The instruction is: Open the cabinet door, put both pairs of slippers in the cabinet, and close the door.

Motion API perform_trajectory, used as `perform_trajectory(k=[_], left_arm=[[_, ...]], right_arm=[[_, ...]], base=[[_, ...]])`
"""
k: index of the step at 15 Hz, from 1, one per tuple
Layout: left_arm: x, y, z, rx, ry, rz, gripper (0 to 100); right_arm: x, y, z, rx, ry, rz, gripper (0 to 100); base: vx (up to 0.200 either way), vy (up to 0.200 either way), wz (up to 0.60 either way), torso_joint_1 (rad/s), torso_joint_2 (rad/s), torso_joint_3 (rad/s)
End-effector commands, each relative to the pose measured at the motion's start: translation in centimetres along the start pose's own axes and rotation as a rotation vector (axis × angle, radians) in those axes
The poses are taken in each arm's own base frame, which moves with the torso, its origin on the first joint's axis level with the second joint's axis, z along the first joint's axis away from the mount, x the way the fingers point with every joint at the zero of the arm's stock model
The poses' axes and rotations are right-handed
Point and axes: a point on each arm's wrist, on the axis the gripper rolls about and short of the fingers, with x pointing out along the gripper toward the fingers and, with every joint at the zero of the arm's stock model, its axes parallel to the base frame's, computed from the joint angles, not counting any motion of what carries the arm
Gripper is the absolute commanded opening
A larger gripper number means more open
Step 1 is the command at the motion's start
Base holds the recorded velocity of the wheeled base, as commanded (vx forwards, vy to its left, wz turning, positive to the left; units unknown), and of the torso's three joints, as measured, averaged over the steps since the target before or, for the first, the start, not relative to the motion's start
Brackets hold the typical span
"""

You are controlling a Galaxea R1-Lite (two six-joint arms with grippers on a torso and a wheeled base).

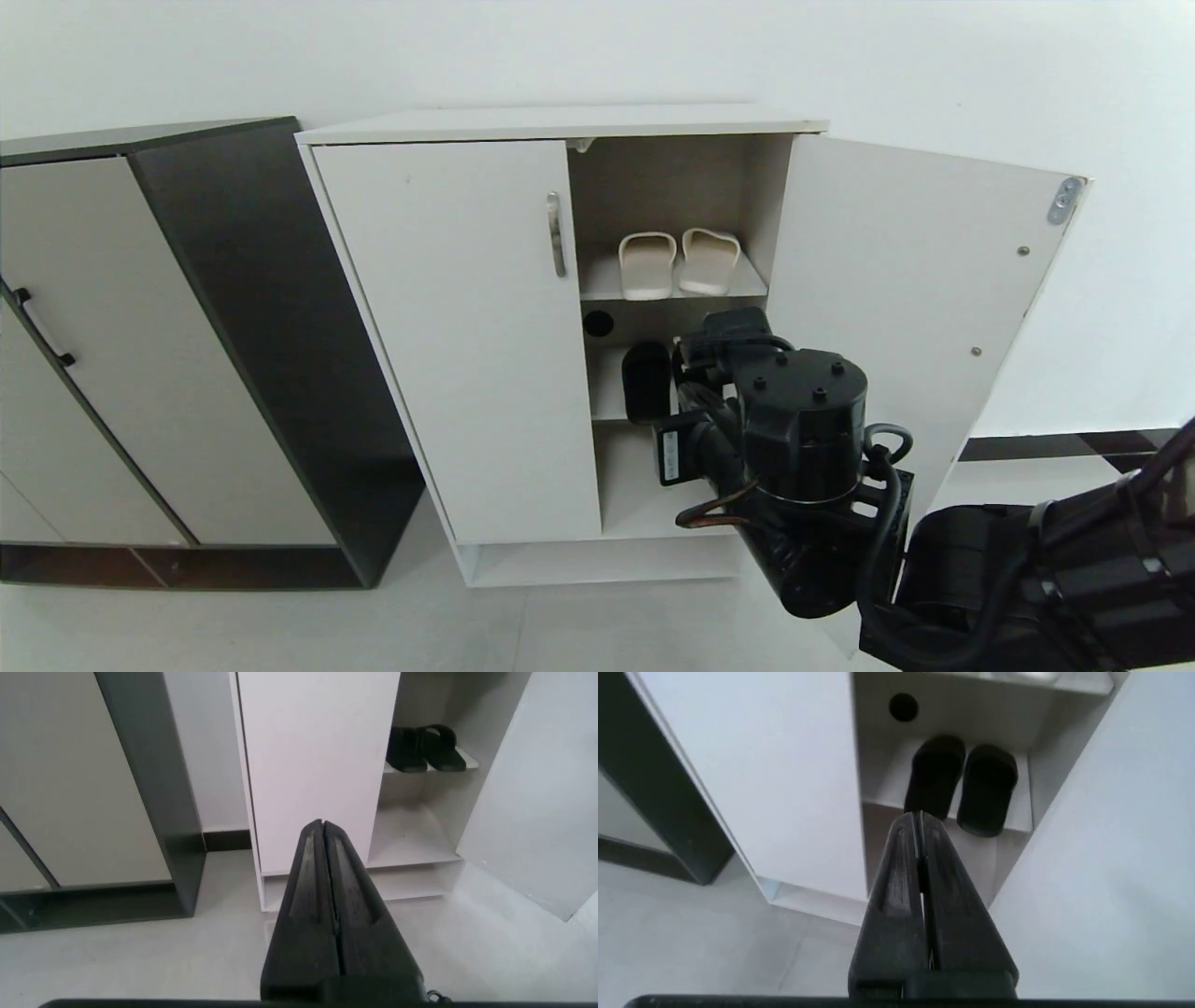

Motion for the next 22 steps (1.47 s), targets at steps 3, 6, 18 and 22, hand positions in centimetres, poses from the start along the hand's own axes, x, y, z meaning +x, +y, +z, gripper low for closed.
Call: perform_trajectory(k=[3,6,18,22], left_arm=[[0.00,0.00,0.00,0.000,0.000,0.000,0],[0.00,0.00,0.00,0.000,0.000,0.000,0],[0.00,0.00,0.00,0.002,0.000,-0.001,0],[0.00,0.00,0.00,0.002,0.000,-0.001,0]], right_arm=[[0.04,-0.05,-0.47,-0.009,0.011,0.005,0],[0.03,-0.06,-0.51,-0.010,0.012,0.005,0],[0.38,-0.36,-0.62,-0.013,0.016,-0.008,0],[0.41,-0.40,-0.62,-0.013,0.016,-0.009,0]], base=[[0.000,0.000,0.00,0.000,0.00,0.000],[0.000,0.000,0.00,0.000,0.00,0.000],[0.000,0.000,0.00,0.021,-0.20,-0.188],[0.000,0.000,0.00,0.110,-0.47,-0.351]])
